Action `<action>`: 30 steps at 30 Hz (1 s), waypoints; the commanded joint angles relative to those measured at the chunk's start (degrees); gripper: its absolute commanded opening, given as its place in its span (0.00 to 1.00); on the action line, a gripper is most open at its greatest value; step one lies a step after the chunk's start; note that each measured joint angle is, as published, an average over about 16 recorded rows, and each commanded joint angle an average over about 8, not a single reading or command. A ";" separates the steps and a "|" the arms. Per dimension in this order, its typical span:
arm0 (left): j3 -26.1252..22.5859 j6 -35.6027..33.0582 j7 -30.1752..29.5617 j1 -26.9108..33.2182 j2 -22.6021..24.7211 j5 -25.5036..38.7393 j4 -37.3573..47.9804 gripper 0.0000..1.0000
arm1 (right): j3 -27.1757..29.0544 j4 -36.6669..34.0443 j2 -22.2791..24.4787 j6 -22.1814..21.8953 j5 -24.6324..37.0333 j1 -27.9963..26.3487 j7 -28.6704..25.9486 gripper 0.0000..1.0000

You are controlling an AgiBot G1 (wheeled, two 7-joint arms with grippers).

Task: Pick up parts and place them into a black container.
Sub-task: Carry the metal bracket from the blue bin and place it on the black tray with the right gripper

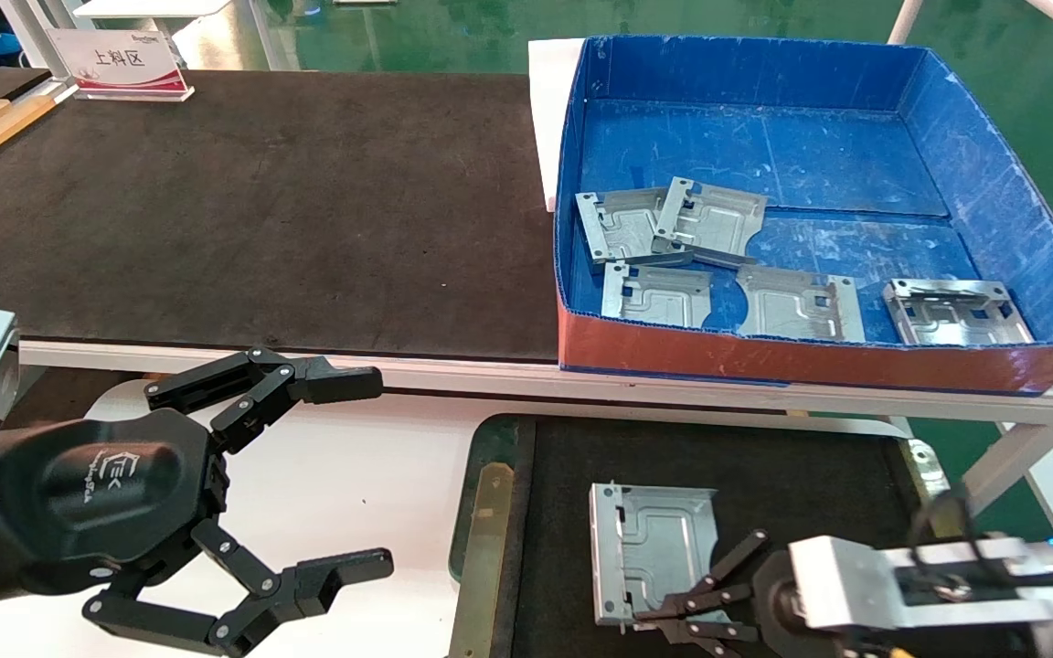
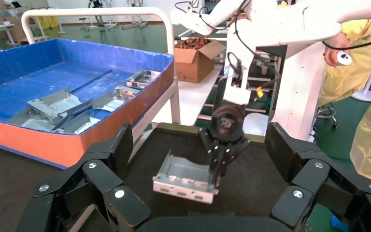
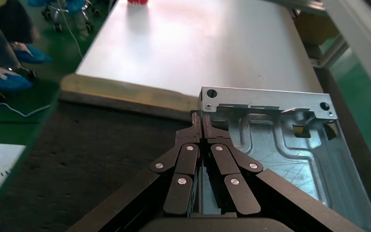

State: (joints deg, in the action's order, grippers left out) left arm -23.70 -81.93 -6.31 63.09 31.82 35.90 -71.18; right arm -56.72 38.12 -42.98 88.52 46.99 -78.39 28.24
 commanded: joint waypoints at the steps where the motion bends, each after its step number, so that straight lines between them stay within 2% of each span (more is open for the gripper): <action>1: 0.00 0.00 0.00 0.00 0.00 0.00 0.00 1.00 | -0.52 -1.74 -1.33 -0.53 0.76 0.05 0.96 0.00; 16: 0.00 0.00 0.00 0.00 0.00 0.00 0.00 1.00 | -2.47 -16.57 -12.73 -4.43 4.99 -1.69 7.60 0.00; 30: 0.00 0.00 0.00 0.00 0.00 0.00 0.00 1.00 | -3.10 -28.70 -20.71 -7.82 6.37 -3.35 11.17 0.00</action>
State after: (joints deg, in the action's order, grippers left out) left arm -23.71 -81.93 -6.31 63.09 31.82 35.89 -71.18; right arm -59.79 9.65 -63.57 80.54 53.32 -81.73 39.36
